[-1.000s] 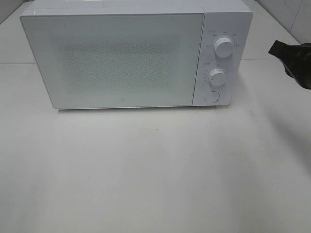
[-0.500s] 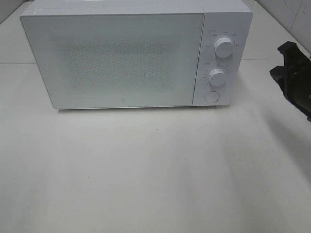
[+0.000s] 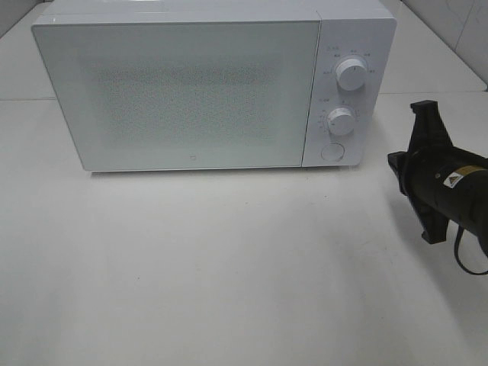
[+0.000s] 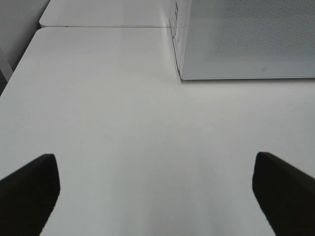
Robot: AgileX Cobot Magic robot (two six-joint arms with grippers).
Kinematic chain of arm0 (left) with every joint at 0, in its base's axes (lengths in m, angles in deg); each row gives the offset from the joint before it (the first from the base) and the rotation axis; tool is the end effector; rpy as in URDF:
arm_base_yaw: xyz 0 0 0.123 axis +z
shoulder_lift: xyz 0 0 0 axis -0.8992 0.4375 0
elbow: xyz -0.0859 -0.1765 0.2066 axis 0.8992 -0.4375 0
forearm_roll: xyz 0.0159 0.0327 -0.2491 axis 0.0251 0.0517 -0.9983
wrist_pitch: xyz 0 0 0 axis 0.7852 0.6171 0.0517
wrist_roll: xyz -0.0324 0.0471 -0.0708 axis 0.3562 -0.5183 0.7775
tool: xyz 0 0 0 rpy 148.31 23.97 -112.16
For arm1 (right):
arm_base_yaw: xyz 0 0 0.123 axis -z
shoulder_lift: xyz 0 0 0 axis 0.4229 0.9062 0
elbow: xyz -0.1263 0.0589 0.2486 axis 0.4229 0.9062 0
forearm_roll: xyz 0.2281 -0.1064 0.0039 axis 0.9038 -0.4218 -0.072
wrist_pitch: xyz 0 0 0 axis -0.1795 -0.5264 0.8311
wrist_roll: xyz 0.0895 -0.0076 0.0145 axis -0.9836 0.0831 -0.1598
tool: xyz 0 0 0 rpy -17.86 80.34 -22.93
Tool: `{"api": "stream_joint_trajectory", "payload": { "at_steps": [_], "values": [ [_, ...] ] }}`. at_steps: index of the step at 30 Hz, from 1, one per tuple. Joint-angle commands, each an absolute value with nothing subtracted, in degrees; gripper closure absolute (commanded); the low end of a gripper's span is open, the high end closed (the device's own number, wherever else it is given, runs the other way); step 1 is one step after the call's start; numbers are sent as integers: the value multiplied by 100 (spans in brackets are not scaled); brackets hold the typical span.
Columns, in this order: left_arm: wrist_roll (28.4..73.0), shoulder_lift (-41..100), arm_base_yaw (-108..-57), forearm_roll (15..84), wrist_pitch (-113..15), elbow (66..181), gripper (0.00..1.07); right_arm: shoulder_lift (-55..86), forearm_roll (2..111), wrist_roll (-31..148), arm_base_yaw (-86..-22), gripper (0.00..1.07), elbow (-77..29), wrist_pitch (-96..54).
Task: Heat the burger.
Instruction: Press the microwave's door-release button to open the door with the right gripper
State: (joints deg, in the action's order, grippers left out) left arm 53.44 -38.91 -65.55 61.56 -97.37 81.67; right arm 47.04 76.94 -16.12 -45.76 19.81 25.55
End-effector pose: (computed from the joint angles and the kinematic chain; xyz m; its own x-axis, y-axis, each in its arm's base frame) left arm -0.0050 -0.0034 0.2785 -0.4391 0.0068 -0.8984 0.0591 0.9980 -0.0213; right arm 0.2612 0.0730 0.1300 -0.1490 0.9685 -0.1994 0.3542 0.2405 0.9037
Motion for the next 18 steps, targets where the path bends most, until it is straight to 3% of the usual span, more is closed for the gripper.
{"api": "stream_joint_trajectory", "payload": {
  "at_steps": [1,18],
  "values": [
    [5344,-4034,-6538,6133,-9685,8144,4,4876,7763,-1710,-4822,107,1660,2360],
    [5344,-4034,-6538,6133,-9685,8144,4,5724,7918,-1887,-5132,107,674,2113]
  ]
}}
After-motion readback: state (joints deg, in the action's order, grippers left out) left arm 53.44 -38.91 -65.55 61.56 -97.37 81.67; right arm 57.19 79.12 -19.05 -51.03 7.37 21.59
